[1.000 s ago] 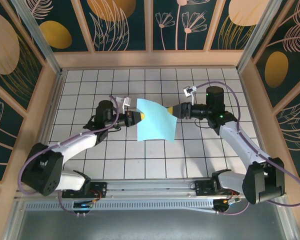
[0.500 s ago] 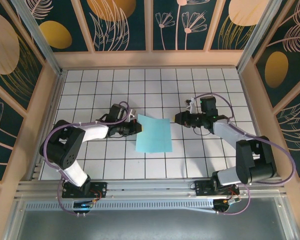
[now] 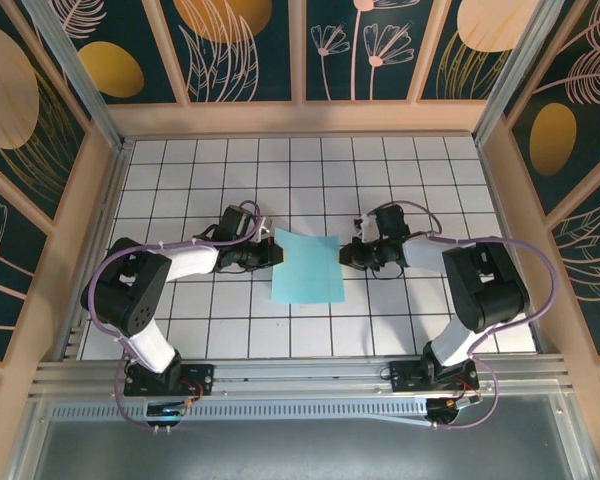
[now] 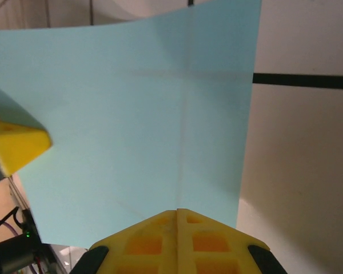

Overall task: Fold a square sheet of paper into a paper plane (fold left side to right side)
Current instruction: First fold in half a square sheet of paper at the center of the table.

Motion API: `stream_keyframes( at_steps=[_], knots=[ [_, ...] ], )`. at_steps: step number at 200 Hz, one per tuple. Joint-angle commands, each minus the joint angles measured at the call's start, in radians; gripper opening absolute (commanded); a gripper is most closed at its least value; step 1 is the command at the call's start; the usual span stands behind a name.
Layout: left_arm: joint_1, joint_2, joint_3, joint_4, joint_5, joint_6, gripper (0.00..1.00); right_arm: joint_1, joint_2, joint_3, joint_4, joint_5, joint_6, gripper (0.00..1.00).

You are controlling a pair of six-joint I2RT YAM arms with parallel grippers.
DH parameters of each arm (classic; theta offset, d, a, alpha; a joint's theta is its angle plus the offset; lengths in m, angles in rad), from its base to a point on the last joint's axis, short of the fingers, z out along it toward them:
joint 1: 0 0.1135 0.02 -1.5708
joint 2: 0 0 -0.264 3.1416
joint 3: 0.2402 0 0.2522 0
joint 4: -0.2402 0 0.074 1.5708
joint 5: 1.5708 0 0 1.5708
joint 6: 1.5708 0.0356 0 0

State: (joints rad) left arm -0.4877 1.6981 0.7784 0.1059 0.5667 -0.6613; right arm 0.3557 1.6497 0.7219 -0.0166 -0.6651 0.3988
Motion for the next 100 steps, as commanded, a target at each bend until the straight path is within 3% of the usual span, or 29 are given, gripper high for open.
stream_keyframes(
  at_steps=[1, 64, 100],
  knots=[
    [-0.002, 0.010, 0.028, -0.028, 0.014, 0.008, 0.09, 0.021, 0.036, 0.033, -0.009, 0.047, -0.018, 0.00],
    [-0.002, -0.009, 0.021, 0.019, 0.069, -0.045, 0.33, 0.026, 0.088, 0.015, 0.002, 0.070, -0.034, 0.00],
    [-0.006, -0.037, 0.020, 0.070, 0.142, -0.083, 0.42, 0.026, 0.097, 0.001, 0.021, 0.064, -0.035, 0.00]
  ],
)
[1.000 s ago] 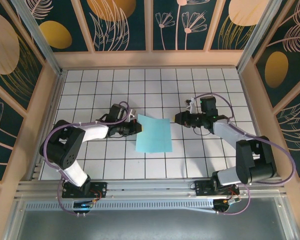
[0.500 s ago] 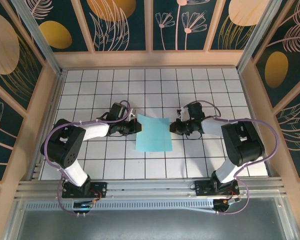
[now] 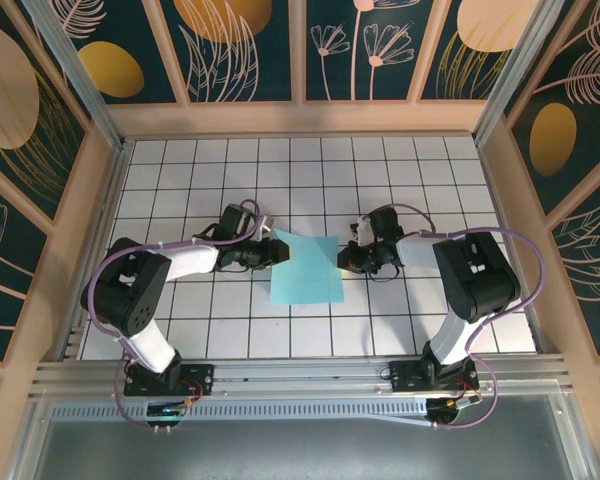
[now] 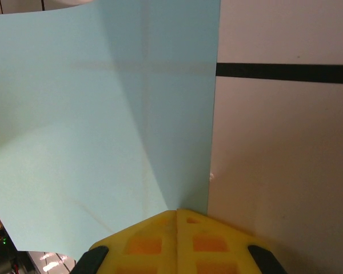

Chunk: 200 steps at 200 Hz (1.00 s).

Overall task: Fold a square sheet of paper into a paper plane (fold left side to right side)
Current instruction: First fold in half a square sheet of paper at the center of the table.

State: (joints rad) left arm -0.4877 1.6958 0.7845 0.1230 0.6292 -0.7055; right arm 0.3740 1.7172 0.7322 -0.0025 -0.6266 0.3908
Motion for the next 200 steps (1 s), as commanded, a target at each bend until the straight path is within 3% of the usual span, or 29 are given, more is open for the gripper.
stream_keyframes(
  at_steps=[1, 42, 81, 144, 200],
  knots=[
    [-0.006, -0.036, 0.014, 0.055, 0.082, -0.040, 0.43, 0.007, 0.030, -0.010, 0.008, 0.025, -0.027, 0.00],
    [-0.050, -0.036, 0.045, 0.140, 0.140, -0.087, 0.54, 0.008, 0.042, -0.007, 0.010, 0.025, -0.027, 0.00],
    [-0.079, 0.049, 0.088, 0.201, 0.129, -0.133, 0.57, 0.013, 0.037, -0.008, 0.020, 0.018, -0.020, 0.00],
    [-0.109, 0.172, 0.162, 0.229, 0.105, -0.148, 0.56, 0.015, 0.001, -0.029, 0.087, -0.034, 0.024, 0.00],
    [-0.113, 0.186, 0.158, 0.202, 0.083, -0.136, 0.47, 0.012, -0.054, -0.034, 0.117, -0.047, 0.049, 0.00]
  ],
)
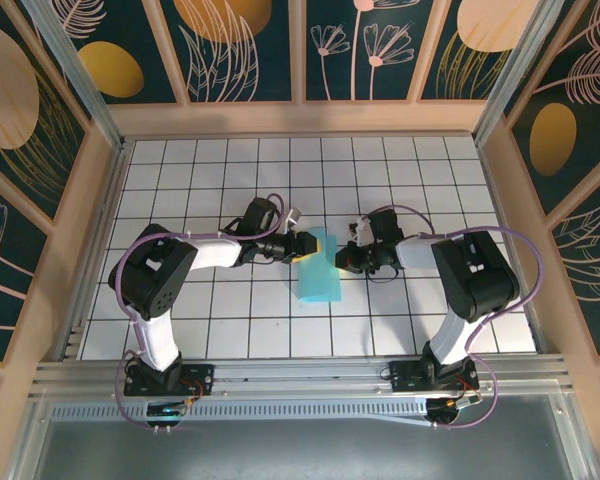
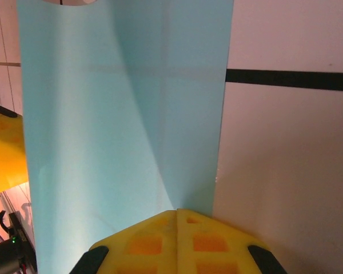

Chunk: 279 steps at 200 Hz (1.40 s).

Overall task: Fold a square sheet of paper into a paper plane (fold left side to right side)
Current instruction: First fold in half a square sheet of paper at the center of the table.

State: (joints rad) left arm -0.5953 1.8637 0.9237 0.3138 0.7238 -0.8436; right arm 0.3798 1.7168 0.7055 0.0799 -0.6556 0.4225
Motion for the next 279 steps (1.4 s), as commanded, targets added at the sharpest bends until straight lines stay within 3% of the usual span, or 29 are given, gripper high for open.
stream_keyframes(
  at_steps=[1, 51, 75, 134, 163, 236, 254, 279],
  knots=[
    [-0.005, 0.018, 0.018, 0.011, -0.012, 0.003, 0.46, 0.006, -0.056, -0.008, 0.034, -0.018, 0.019, 0.00],
    [-0.007, 0.019, 0.018, -0.001, -0.029, 0.007, 0.25, -0.041, -0.171, -0.036, 0.035, -0.028, 0.021, 0.00],
    [-0.008, 0.017, 0.019, -0.007, -0.032, 0.010, 0.19, -0.071, -0.220, -0.064, 0.041, -0.074, 0.019, 0.08],
    [-0.008, 0.015, 0.023, -0.017, -0.038, 0.012, 0.11, -0.070, -0.243, -0.140, 0.183, -0.191, 0.110, 0.37],
    [-0.008, 0.016, 0.026, -0.019, -0.039, 0.011, 0.11, -0.050, -0.222, -0.145, 0.217, -0.206, 0.128, 0.42],
    [-0.008, 0.016, 0.025, -0.019, -0.045, 0.007, 0.08, 0.037, -0.134, -0.111, 0.321, -0.210, 0.205, 0.40],
    [-0.009, 0.013, 0.025, -0.017, -0.049, 0.006, 0.08, 0.041, -0.124, -0.108, 0.340, -0.211, 0.220, 0.33],
    [-0.009, -0.007, 0.024, -0.021, -0.068, 0.003, 0.12, 0.042, -0.115, -0.092, 0.295, -0.187, 0.203, 0.12]
  ],
)
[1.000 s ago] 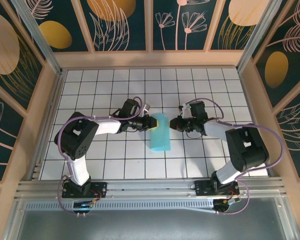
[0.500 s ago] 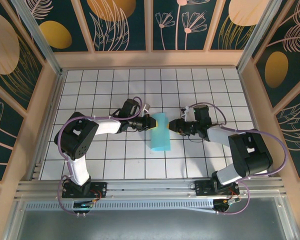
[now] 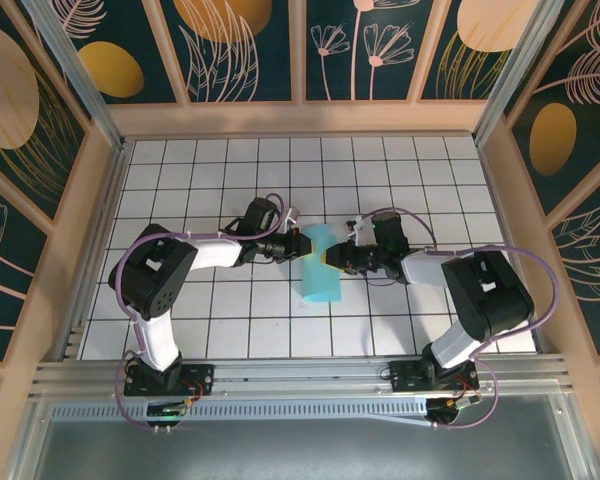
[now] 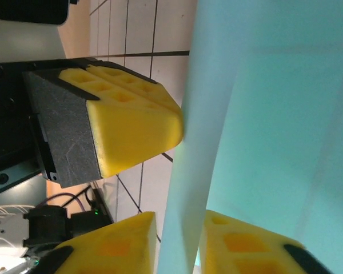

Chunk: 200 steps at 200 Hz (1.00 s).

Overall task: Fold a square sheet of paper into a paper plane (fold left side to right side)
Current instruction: First fold in half a square sheet of paper at the center of the table.

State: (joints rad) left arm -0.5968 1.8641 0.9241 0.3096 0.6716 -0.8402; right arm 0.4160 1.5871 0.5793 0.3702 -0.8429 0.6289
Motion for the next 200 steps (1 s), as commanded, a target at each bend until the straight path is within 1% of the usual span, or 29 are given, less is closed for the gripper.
stream_keyframes(
  at_steps=[1, 11, 16, 23, 41, 65, 79, 94, 143, 200],
  knots=[
    [-0.008, -0.010, 0.024, -0.018, -0.019, 0.001, 0.12, 0.006, 0.015, 0.035, 0.001, 0.001, -0.006, 0.12],
    [-0.007, -0.037, 0.021, -0.022, -0.042, 0.003, 0.15, 0.003, 0.024, 0.047, -0.032, 0.016, -0.022, 0.03],
    [-0.007, -0.055, 0.019, -0.029, -0.056, 0.008, 0.17, 0.005, 0.028, 0.050, -0.042, 0.020, -0.026, 0.00],
    [-0.007, -0.078, 0.022, -0.050, -0.083, 0.020, 0.21, 0.004, 0.036, 0.057, -0.058, 0.027, -0.035, 0.00],
    [-0.005, -0.135, 0.037, -0.121, -0.148, 0.055, 0.24, 0.004, 0.055, 0.071, -0.091, 0.046, -0.050, 0.00],
    [-0.006, -0.207, 0.041, -0.201, -0.227, 0.081, 0.40, 0.003, 0.072, 0.091, -0.137, 0.081, -0.069, 0.00],
    [-0.006, -0.234, 0.032, -0.241, -0.269, 0.087, 0.45, 0.004, 0.076, 0.101, -0.166, 0.103, -0.082, 0.00],
    [-0.006, -0.247, 0.005, -0.253, -0.288, 0.086, 0.50, 0.004, 0.080, 0.103, -0.182, 0.121, -0.087, 0.00],
    [-0.012, -0.237, -0.069, -0.219, -0.239, 0.001, 0.56, 0.008, 0.080, 0.084, -0.198, 0.166, -0.070, 0.00],
    [-0.027, -0.156, -0.059, -0.212, -0.240, -0.019, 0.58, 0.025, 0.078, 0.072, -0.198, 0.189, -0.069, 0.00]
  ],
)
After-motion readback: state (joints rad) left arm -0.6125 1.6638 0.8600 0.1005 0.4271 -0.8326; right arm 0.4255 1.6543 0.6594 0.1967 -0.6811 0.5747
